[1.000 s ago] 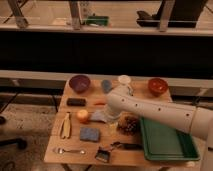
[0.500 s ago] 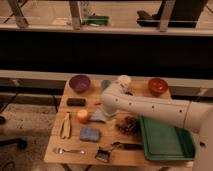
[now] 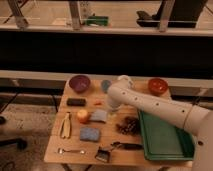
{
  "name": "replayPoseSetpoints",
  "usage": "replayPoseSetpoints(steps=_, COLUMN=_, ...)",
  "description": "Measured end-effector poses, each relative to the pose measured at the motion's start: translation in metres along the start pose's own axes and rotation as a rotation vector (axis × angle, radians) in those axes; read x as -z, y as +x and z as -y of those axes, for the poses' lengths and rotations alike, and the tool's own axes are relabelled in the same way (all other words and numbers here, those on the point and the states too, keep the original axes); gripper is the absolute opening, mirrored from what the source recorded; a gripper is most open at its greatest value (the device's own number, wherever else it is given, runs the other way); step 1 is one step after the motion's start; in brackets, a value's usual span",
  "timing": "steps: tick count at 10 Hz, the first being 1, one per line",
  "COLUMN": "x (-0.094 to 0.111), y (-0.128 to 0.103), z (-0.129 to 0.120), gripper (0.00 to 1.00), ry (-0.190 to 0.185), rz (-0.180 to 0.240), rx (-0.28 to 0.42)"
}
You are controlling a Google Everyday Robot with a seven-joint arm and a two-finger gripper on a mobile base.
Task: Place towel in red bowl
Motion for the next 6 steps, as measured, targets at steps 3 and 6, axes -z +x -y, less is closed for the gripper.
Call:
replayPoseSetpoints(steps=3, x=-0.007, y=-0.01, z=0.014, gripper=0.8, ry=0.028, rz=0.089, rx=-0.023)
replayPoseSetpoints(steps=6, x=-0.025, y=-0.027, z=0.015, gripper=0.8, ry=0.019, rz=0.091, rx=-0.015)
